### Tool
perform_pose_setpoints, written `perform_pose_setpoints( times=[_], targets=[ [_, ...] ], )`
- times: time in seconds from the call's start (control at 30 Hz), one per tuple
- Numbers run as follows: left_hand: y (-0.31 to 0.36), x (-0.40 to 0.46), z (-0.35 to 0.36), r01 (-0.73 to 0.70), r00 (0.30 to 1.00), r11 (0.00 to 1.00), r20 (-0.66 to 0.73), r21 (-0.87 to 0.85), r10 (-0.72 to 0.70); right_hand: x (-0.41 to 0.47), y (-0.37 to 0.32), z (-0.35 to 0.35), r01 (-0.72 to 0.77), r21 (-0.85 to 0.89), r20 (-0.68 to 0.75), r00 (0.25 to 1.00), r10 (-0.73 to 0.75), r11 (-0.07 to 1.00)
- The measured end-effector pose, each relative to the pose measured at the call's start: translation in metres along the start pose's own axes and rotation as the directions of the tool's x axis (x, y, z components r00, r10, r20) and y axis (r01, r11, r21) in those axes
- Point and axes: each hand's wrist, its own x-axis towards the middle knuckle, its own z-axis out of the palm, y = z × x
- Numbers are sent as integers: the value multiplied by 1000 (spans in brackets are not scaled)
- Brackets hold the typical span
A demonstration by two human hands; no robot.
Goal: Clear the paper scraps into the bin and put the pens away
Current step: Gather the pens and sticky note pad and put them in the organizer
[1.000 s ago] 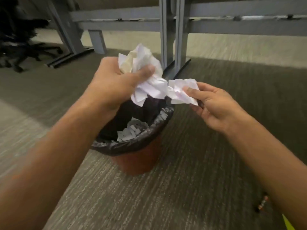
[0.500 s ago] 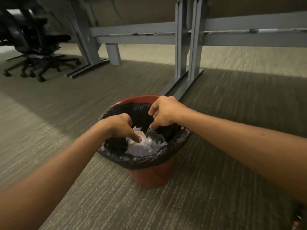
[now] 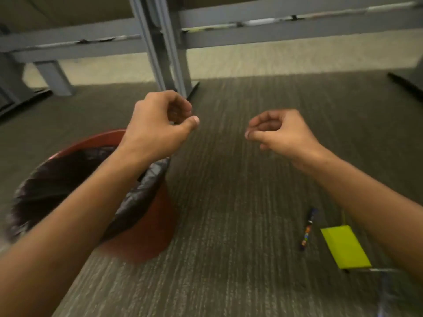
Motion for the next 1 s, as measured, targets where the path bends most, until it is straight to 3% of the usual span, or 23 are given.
perform_pose_setpoints(
  times=[0.1,0.23,0.37,0.47,0.57,0.7,0.87,1.0],
  targets=[
    [25,2,50,-58,996,989,65,-134,67,-20,61,-59,-136,-7,-143,981,133,991],
    [41,-15,145,9,949,965,306,-262,75,-58,138,-124,-317,-79,-282,916,284,945],
    [46,-50,255,88,825,972,563,-219,52,-103,203,-161,-504,-225,-343,842,417,834],
    [45,-68,317,92,756,988,654,-126,13,-130,239,-169,-571,-308,-381,807,451,761],
    [37,-79,354,80,730,994,684,-79,-4,-145,262,-168,-607,-360,-380,789,483,708],
    [31,-87,383,85,747,996,661,14,-73,-151,277,-150,-633,-461,-368,774,515,622],
    [24,-85,400,81,786,991,604,111,-132,-151,285,-121,-571,-653,-400,818,413,498],
    [17,-81,403,110,811,986,562,128,-163,-144,285,-116,-603,-629,-396,791,466,490]
  ],
)
